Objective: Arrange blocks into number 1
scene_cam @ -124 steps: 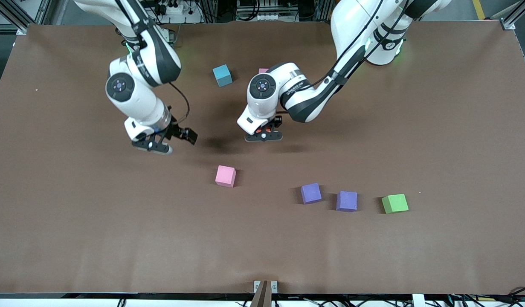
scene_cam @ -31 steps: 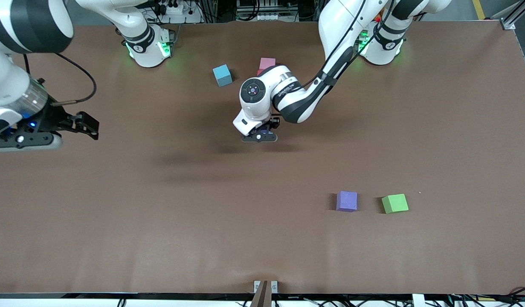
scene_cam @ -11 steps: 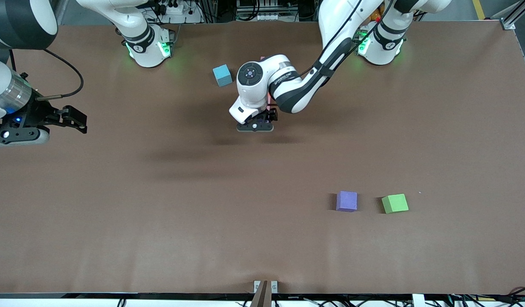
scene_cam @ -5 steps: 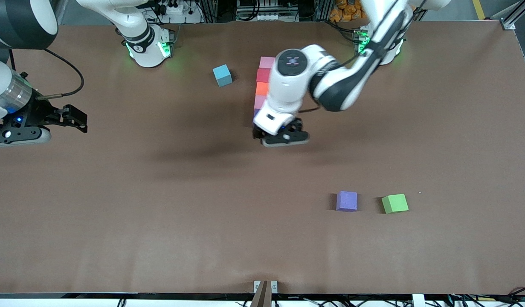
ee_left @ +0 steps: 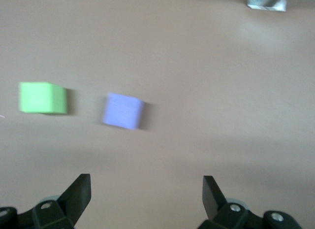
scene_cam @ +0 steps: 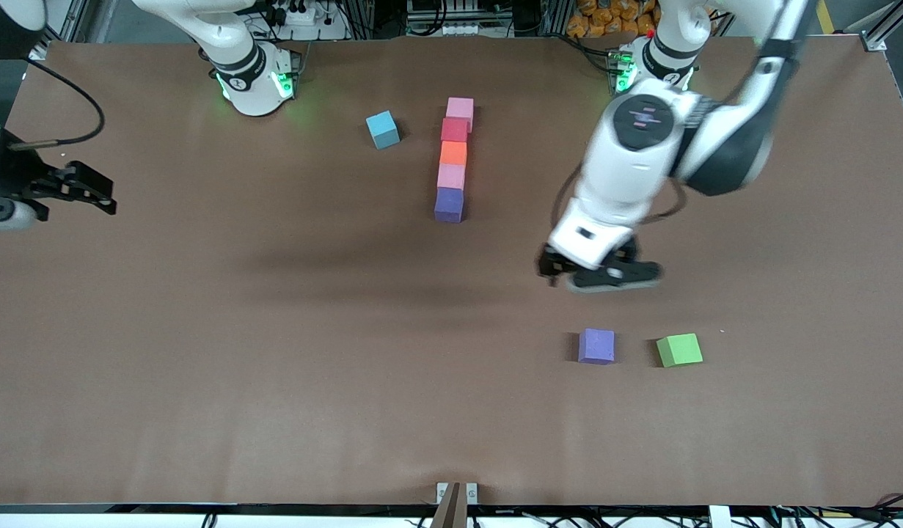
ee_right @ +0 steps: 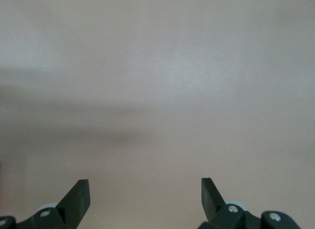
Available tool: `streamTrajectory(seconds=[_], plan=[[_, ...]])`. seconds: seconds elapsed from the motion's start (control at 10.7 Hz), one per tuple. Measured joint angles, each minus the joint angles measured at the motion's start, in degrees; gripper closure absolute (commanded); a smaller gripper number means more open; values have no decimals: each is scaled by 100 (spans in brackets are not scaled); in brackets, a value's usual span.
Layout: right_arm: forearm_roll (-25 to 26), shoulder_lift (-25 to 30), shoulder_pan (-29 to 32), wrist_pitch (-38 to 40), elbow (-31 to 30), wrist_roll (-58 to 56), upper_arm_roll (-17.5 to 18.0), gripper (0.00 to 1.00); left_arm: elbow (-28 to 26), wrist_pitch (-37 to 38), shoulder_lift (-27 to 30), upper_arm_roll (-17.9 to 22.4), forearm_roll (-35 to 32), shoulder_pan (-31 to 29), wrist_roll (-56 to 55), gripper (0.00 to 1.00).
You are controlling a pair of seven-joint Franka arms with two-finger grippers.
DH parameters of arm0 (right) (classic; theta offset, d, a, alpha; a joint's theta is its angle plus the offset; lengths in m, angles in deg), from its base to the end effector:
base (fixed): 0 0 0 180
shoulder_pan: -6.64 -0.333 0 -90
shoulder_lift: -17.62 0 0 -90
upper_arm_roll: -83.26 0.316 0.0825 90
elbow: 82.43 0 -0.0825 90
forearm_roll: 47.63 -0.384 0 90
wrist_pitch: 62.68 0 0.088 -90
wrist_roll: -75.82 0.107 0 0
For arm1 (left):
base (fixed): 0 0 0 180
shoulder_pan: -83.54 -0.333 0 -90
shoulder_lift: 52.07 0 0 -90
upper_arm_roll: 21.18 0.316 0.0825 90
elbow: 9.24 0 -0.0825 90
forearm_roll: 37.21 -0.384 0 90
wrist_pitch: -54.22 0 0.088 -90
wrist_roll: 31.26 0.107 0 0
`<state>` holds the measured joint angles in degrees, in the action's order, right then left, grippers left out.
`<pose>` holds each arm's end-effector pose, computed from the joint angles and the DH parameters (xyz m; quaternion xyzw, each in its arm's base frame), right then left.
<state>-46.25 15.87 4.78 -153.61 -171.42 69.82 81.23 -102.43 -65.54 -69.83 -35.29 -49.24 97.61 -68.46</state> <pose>0.5655 -0.0039 0.6172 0.9986 0.0510 0.0010 0.0127 0.5995 -0.2901 0.4620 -0.9940 -0.0425 -0.1006 0.0049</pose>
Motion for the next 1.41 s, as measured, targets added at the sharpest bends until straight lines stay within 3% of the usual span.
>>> streamTrajectory(seconds=[0.28, 0.75, 1.03, 1.41], plan=[[-15, 14, 39, 406, 212, -103, -191, 0, 182, 415, 253, 285, 38, -393, 728, 0], [-16, 17, 39, 638, 301, -132, -259, 0, 296, 1669, 1063, 1475, 910, -317, 2648, 0], [-16, 17, 39, 642, 302, -133, -260, 0, 742, 2451, 1129, 2271, 1329, -48, 3475, 0], [-16, 17, 39, 644, 302, -133, -260, 0, 812, 2546, 1181, 2374, 1370, -47, 3541, 0]])
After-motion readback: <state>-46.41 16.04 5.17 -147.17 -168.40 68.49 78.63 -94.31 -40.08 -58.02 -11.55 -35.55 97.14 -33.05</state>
